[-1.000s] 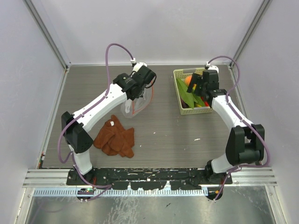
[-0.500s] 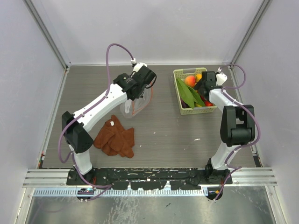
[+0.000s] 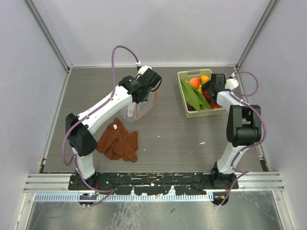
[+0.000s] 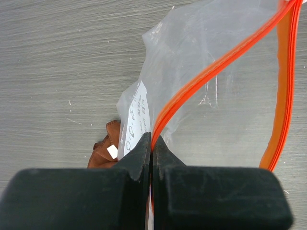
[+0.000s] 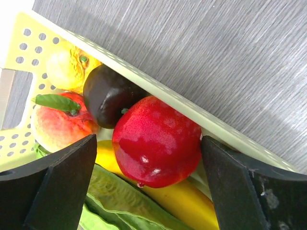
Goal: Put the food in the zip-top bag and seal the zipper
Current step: Pick up the fake vegetable from the bin, then place the fake vegetable in the zipper food storage bag.
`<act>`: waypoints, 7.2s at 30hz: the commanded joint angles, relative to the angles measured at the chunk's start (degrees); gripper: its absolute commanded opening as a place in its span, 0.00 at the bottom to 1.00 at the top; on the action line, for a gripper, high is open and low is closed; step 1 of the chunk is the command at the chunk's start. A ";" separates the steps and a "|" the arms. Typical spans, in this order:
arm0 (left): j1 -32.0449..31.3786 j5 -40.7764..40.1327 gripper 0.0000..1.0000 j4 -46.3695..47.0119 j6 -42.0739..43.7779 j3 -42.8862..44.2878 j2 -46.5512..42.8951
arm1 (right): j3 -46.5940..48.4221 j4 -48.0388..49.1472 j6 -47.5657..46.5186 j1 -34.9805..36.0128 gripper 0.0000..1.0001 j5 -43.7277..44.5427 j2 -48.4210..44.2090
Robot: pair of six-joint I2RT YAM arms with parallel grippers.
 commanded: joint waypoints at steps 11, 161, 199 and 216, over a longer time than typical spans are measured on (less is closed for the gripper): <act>0.38 -0.62 0.00 -0.21 0.53 0.97 0.23 | -0.25 0.29 -19.61 -0.71 0.93 -13.59 -6.29; -5.19 9.37 0.00 25.69 12.73 -17.56 -8.79 | 5.06 -20.14 -20.55 23.31 0.01 -60.49 -16.08; -10.33 30.26 0.00 30.28 1.98 -20.51 -12.23 | -23.62 40.69 17.14 23.48 0.01 -45.69 -21.73; -9.20 36.44 0.00 37.79 -5.09 -23.62 -13.03 | -23.34 42.90 11.62 25.70 0.36 -50.40 -17.64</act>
